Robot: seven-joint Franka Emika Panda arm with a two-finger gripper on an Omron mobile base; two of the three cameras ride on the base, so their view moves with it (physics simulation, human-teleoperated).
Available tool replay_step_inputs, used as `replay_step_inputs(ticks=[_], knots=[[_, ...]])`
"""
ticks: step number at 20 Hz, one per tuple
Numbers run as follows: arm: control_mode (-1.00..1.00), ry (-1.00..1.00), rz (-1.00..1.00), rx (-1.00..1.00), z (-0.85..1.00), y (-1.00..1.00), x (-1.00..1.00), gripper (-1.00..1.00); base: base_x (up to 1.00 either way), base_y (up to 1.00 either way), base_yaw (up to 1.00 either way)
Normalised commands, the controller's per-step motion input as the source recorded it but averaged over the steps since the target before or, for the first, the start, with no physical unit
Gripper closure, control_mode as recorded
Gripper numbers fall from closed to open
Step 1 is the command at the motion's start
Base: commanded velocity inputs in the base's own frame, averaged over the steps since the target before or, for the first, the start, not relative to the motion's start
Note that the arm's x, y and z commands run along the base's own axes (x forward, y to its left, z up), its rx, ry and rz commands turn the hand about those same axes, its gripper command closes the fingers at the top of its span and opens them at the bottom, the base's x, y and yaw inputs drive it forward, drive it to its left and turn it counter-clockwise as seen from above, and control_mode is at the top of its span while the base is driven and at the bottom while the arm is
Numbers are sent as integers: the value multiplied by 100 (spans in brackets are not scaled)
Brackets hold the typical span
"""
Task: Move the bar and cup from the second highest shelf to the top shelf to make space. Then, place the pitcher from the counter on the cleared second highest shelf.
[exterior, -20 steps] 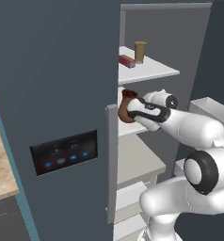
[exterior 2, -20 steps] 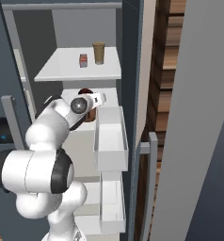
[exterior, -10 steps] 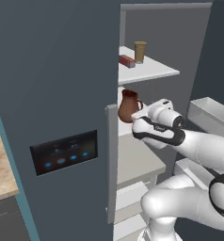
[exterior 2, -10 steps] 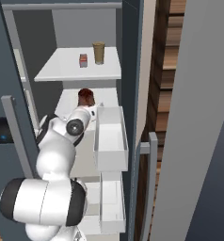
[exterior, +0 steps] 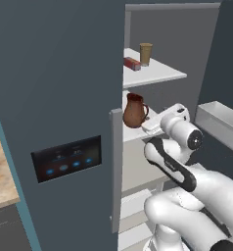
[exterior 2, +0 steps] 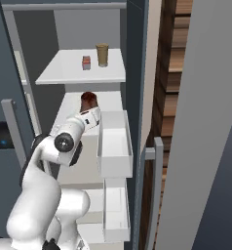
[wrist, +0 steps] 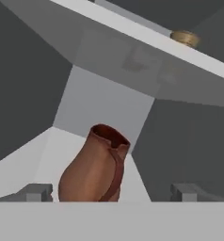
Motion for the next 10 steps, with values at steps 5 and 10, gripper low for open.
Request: replay_step_inputs(ticks=[5, 10], knots=[[-100, 28, 0, -5, 86, 0, -93, -100, 0, 0, 0], [-100, 38, 0, -5, 67, 0, -99, -100, 0, 0, 0]])
